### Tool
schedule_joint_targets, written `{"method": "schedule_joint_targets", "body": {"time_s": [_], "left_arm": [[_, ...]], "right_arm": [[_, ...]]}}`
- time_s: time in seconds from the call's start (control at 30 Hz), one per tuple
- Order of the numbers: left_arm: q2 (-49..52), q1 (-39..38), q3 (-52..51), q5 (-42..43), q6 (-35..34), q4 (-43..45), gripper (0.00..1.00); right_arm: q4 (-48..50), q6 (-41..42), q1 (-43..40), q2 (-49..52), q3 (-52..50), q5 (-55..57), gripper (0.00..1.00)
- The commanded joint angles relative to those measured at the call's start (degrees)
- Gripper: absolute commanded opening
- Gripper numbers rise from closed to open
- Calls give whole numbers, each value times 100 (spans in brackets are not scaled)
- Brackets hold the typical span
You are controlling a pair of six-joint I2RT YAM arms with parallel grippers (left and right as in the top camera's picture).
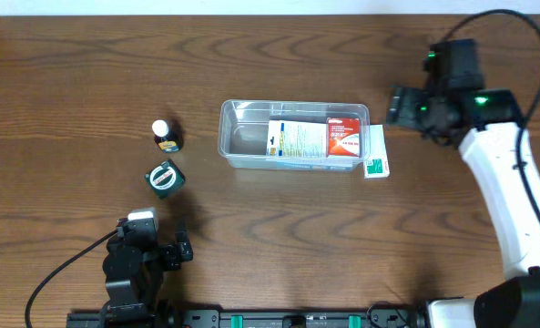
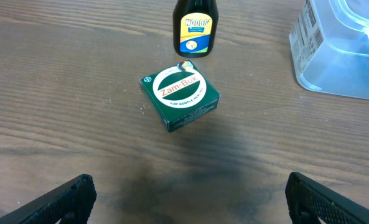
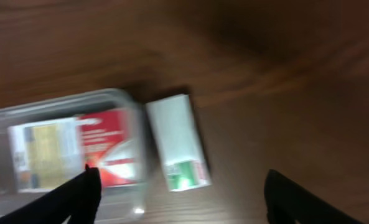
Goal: Pack container
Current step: 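Move the right gripper to the white-green box and grasp it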
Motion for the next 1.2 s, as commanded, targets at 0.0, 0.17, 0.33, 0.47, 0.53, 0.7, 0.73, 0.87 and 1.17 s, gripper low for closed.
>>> {"method": "schedule_joint_targets", "body": {"time_s": [0.0,0.17,0.33,0.47,0.53,0.7,0.73,0.87,1.17], "left_arm": [[-15,-9,11,42,13,0,98],[-15,-9,11,42,13,0,98],[-15,-9,11,42,13,0,98],[-15,-9,11,42,13,0,98],[-15,-9,11,42,13,0,98],[-15,-9,11,42,13,0,98],[-15,-9,11,42,13,0,98],[-15,-9,11,42,13,0,98],[-15,-9,11,39,13,0,98]], "right_arm": [[-48,-295,-170,304,-74,-238,79],[170,-278,28,953,-76,-282,76],[243,-42,87,1655,-76,-212,72],[435,-50,-24,1838,-76,-234,72],[535,-157,-13,1834,-76,-310,76],[846,-551,155,1838,-76,-776,78],[894,-581,197,1838,-76,-811,80],[1005,-835,341,1838,-76,-857,82],[354,-1012,313,1838,-79,-295,85]]}}
